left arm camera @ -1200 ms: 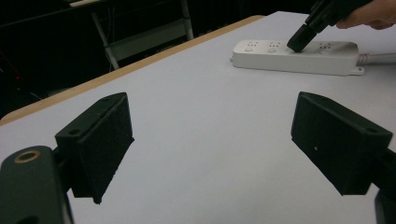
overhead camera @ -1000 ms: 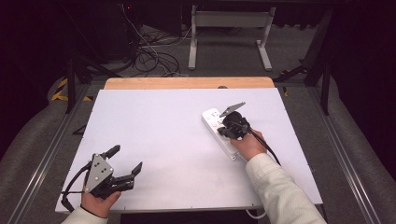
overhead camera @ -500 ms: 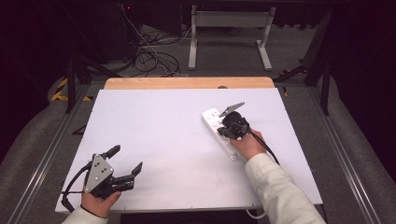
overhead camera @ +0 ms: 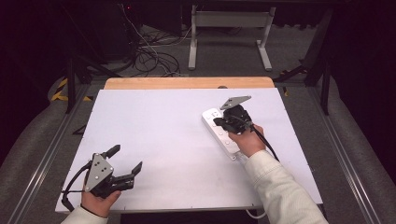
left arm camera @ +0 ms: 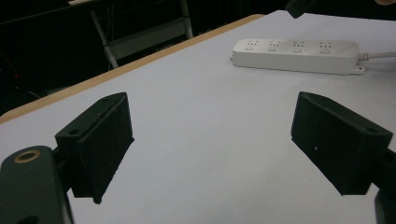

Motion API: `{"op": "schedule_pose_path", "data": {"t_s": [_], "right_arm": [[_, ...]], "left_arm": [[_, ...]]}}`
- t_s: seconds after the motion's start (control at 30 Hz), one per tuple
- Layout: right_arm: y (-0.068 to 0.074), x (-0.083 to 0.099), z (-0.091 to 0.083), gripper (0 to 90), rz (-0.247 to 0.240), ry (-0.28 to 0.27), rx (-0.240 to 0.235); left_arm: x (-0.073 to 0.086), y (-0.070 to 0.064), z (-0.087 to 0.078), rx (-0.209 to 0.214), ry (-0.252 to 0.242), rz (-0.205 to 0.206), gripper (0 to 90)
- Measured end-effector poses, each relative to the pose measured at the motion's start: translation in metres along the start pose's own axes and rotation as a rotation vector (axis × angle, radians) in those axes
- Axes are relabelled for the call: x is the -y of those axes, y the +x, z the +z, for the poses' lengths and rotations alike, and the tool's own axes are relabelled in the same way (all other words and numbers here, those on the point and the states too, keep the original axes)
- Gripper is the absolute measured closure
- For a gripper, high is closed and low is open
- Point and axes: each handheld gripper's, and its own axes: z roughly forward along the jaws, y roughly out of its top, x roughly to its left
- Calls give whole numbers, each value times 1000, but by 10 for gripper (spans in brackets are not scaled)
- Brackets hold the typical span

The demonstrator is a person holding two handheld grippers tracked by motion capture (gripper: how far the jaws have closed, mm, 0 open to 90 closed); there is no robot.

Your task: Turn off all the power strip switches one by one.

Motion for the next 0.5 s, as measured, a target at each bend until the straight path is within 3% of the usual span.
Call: {"op": "schedule_pose_path", "data": {"t_s": [0.5], "right_arm": [[-4,-11,6,900,-12,9,-2]], "left_arm": [[0,0,0,-2,-5,0,132]]}}
